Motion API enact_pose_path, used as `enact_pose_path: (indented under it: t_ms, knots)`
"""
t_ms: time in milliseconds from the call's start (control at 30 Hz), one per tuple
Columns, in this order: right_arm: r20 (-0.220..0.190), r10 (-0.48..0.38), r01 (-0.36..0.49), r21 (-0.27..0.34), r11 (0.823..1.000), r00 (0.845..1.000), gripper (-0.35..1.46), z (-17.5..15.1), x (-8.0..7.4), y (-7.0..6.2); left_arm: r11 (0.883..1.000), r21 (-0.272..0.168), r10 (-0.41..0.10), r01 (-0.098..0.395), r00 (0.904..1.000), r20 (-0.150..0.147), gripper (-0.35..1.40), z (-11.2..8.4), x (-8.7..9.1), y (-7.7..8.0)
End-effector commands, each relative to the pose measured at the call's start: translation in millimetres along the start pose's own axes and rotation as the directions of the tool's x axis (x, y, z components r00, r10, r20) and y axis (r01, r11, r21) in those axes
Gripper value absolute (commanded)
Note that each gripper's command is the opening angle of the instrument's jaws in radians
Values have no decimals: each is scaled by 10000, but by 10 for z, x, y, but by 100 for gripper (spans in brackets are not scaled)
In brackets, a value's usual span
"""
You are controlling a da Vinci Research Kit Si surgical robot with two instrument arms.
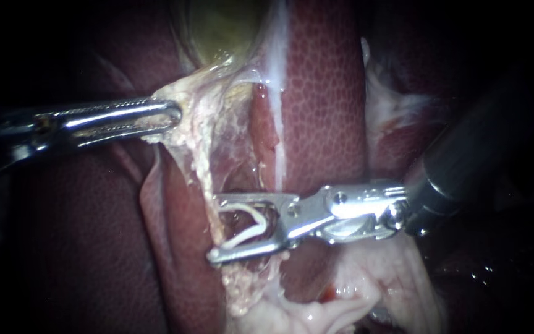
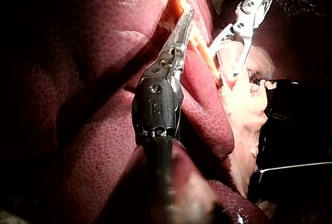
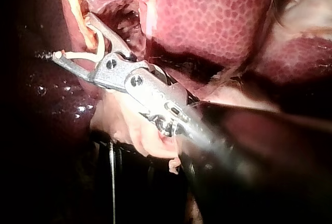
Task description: Clipping first clip left tube
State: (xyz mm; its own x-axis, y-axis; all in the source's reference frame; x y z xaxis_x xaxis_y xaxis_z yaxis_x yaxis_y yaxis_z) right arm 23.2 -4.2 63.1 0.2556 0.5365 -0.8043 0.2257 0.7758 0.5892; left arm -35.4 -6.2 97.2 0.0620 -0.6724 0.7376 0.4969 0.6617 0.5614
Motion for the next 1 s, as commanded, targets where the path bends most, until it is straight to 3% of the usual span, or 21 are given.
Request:
enact_pose_path:
  t_ms: [33, 367, 867, 967, 1000]
  knots:
    - [8, 19, -19, 77, 10000, 10000, 60, 3, -2, -1, 10000, -3, -1, 1, 10000, -2, -35, 0, 0, 0]
    - [105, 319, -326, 735, 9968, 9994, 60, 25, -18, -6, 10000, -3, -1, 1, 10000, -2, -35, 0, 0, 0]
    - [133, 569, -577, 728, 9957, 9983, 54, 33, -25, 4, 10000, -13, 7, -7, 10000, 1, -35, 1, 1, 0]
    - [199, 722, -738, 932, 9929, 9972, 39, 30, -28, 6, 10000, -14, 8, -8, 10000, 2, -35, 1, 2, 0]
    - [298, 934, -961, 1080, 9895, 9952, 13, 27, -29, 6, 10000, -14, 8, -8, 10000, 2, -35, 1, 2, 0]
